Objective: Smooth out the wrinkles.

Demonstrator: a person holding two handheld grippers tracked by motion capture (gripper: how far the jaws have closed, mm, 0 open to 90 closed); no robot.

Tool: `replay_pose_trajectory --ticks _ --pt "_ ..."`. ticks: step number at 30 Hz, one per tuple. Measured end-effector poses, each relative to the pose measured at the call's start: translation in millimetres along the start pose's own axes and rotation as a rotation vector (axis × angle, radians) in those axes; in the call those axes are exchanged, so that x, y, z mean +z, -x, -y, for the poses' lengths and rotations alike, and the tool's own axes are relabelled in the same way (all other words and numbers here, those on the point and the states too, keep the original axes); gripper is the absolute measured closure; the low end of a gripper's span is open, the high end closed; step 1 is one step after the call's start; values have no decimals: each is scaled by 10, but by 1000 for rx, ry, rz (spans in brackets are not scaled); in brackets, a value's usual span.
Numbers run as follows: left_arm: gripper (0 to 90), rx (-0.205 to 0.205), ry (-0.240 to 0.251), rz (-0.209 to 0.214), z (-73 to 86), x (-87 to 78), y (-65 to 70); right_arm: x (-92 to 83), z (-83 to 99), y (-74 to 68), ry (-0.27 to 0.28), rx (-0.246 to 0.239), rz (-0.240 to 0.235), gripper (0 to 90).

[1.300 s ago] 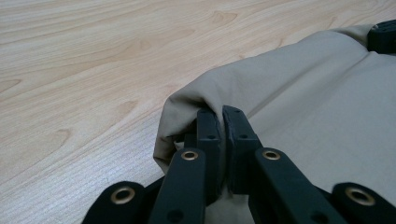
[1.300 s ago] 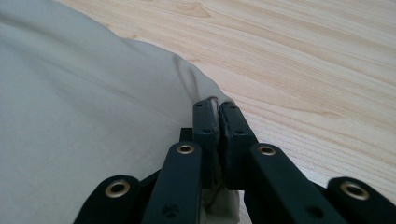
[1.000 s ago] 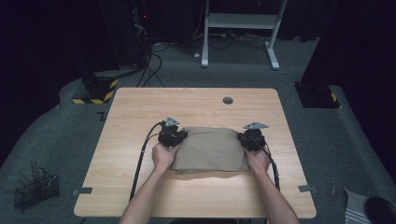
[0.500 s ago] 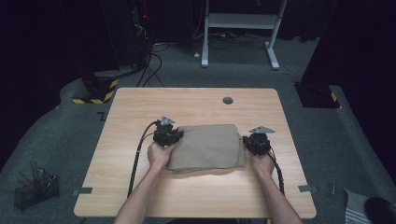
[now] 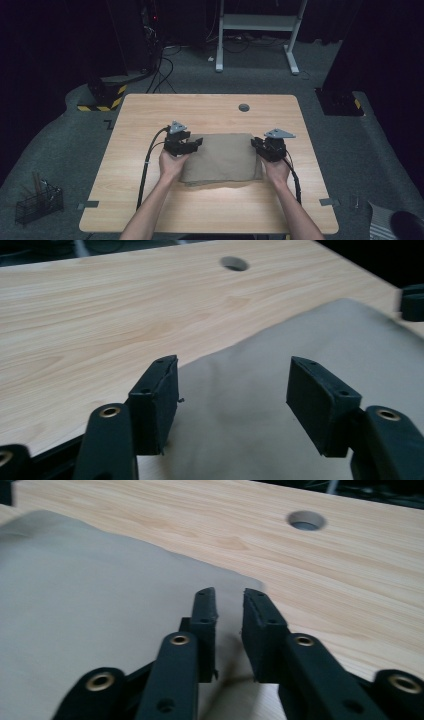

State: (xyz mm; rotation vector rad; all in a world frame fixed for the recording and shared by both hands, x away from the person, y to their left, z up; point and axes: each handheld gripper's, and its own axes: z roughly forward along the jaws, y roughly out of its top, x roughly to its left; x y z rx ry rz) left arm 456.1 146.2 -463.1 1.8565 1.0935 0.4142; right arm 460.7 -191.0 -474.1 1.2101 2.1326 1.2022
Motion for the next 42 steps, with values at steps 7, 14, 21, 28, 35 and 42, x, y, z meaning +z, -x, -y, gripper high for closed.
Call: replay_pose_trajectory --ticks 7,14,21,28,35,42 --pt "361 40 -66 21 133 153 104 210 27 -113 -58 12 -53 532" --pt "358 4 -88 13 248 246 -51 367 175 -7 -152 30 -24 497" --pt "342 18 -74 -26 212 105 -35 243 250 30 -139 47 -2 483" --pt "336 60 -45 -22 238 -153 120 19 269 -65 -76 22 -12 473" --pt "333 63 -79 -27 498 -237 208 -140 353 -179 -45 6 -50 457" --pt "356 42 -90 -49 677 -182 182 -111 516 -274 -97 -22 -59 440"
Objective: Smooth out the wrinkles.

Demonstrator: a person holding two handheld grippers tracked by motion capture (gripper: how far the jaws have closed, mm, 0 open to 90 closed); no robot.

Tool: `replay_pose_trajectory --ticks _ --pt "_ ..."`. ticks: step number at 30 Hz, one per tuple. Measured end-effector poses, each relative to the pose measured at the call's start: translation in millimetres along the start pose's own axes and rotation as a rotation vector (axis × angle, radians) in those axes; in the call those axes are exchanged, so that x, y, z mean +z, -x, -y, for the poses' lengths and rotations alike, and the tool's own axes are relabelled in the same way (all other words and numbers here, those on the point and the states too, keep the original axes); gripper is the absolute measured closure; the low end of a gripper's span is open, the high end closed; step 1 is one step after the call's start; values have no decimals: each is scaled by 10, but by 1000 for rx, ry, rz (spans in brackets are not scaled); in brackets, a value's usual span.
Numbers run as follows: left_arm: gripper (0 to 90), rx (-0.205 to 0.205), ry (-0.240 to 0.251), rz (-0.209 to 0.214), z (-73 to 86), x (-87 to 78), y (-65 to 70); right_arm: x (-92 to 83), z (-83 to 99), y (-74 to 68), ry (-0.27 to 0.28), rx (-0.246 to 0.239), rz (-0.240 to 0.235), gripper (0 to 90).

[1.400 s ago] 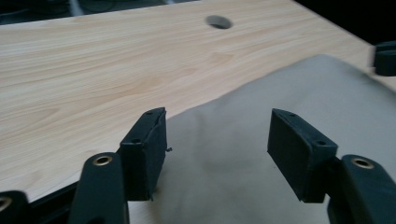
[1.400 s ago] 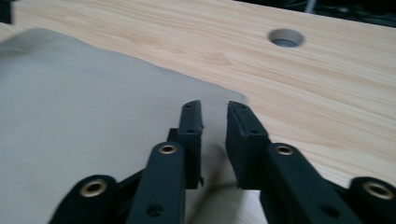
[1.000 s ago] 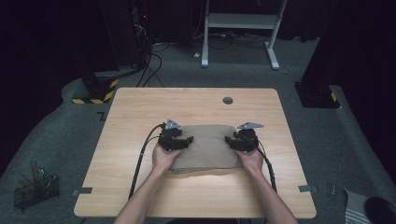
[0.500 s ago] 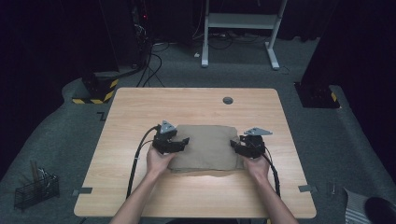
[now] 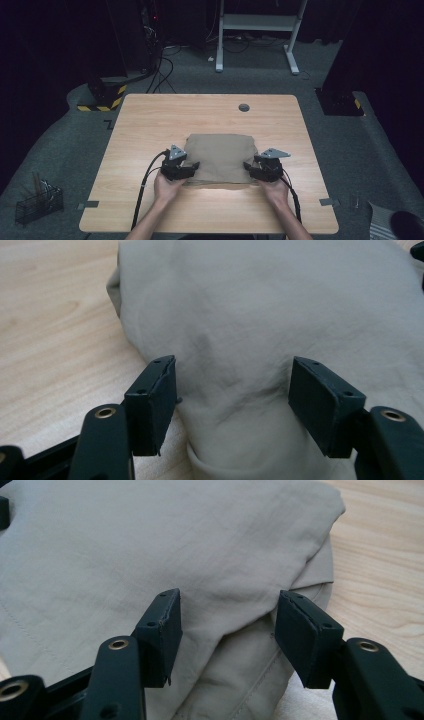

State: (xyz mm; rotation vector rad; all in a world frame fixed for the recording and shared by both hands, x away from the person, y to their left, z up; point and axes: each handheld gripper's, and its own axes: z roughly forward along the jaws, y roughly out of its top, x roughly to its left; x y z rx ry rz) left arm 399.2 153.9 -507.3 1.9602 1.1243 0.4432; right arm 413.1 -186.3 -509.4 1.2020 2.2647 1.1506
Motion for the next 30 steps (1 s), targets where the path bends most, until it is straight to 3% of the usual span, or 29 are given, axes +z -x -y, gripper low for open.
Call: replay_pose_trajectory --ticks 7,12,18,21,30 --pt "347 -37 -4 7 -10 111 -75 74 16 -2 -16 -6 19 436" --pt "326 -91 1 22 -16 238 -169 118 13 13 -12 -1 42 433" --pt "317 -95 14 5 -84 312 -215 183 -19 63 -12 14 55 427" --pt "309 -116 14 19 -80 284 -238 153 -27 80 5 28 56 426" --pt "309 -94 66 19 -118 -1 -255 -134 22 135 70 45 63 427"
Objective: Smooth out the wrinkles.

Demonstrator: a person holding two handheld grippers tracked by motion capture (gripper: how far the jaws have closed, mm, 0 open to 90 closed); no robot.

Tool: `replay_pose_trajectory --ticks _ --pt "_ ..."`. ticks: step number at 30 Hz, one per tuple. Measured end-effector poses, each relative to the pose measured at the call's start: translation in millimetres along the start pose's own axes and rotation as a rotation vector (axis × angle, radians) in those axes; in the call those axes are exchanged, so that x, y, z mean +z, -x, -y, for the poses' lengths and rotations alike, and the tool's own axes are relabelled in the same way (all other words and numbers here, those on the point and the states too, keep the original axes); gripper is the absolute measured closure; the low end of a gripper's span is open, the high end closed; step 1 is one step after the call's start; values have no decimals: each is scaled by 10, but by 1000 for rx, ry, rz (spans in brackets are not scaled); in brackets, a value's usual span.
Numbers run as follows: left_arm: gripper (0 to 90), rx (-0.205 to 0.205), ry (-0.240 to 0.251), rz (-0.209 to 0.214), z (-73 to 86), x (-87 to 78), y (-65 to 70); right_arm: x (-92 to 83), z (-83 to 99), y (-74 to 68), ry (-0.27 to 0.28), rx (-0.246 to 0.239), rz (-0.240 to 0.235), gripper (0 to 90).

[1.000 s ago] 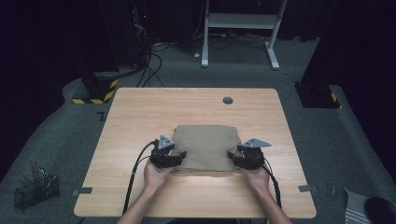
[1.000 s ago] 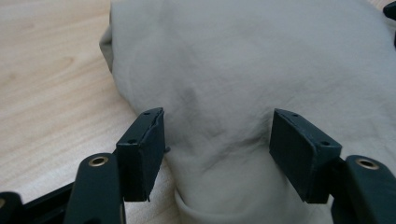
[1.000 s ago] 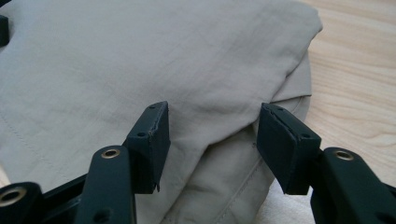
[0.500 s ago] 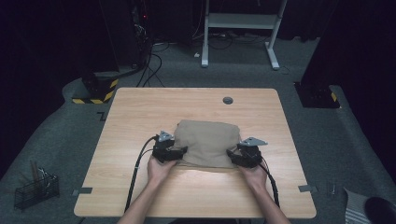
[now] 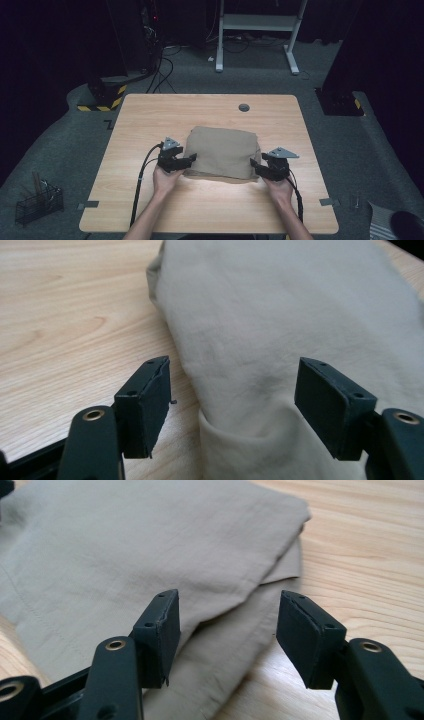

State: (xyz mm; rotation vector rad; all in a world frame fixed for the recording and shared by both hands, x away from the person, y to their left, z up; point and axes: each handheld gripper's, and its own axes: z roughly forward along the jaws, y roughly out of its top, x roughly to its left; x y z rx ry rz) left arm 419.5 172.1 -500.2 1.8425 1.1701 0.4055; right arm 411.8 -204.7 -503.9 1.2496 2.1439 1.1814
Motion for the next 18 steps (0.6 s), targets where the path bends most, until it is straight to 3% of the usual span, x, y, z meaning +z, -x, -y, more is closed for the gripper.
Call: replay_pose_trajectory --ticks 9,18 --pt "307 4 33 -16 32 -276 -34 -230 42 109 53 26 18 427" --pt "314 6 29 -50 120 -446 -113 -378 109 208 77 56 47 428"
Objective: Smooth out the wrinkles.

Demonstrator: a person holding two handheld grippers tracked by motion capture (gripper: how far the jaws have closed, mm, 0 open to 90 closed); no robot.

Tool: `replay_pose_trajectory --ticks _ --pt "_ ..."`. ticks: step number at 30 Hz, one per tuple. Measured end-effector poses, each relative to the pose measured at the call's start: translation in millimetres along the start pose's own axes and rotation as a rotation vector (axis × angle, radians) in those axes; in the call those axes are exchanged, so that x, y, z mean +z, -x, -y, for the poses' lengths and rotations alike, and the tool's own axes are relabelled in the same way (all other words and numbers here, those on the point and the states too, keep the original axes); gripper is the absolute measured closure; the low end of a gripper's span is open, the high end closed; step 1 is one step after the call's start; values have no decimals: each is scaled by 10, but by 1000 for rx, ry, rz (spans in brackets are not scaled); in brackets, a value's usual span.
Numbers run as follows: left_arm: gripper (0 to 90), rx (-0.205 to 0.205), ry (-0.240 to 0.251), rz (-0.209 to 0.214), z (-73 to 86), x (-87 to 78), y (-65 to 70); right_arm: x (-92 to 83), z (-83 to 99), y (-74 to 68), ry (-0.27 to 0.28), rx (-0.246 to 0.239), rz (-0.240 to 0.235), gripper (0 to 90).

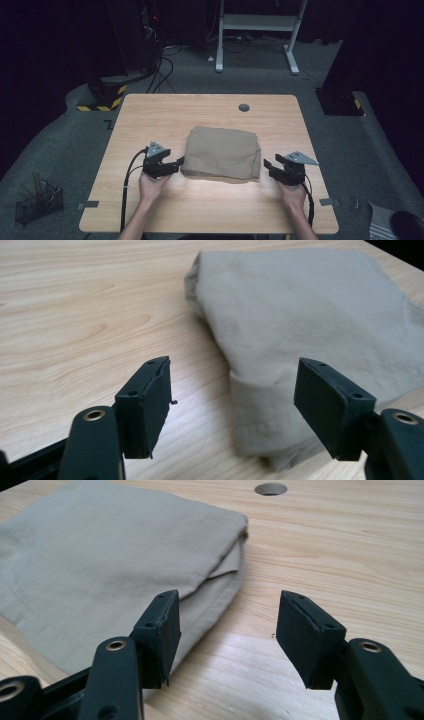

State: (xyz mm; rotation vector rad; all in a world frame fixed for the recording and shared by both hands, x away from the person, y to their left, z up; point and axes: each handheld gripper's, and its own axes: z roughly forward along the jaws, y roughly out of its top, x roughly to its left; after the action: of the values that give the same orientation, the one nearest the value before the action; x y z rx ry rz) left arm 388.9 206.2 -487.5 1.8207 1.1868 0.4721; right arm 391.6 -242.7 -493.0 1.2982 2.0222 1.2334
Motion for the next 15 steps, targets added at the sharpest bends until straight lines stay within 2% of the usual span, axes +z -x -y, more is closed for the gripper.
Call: replay_pose_trajectory --ticks 5,15 --pt "316 -17 -3 -14 65 -64 -67 -74 44 65 5 20 21 429" --pt "330 -36 -24 -60 230 -129 -215 -110 125 155 -7 42 56 432"
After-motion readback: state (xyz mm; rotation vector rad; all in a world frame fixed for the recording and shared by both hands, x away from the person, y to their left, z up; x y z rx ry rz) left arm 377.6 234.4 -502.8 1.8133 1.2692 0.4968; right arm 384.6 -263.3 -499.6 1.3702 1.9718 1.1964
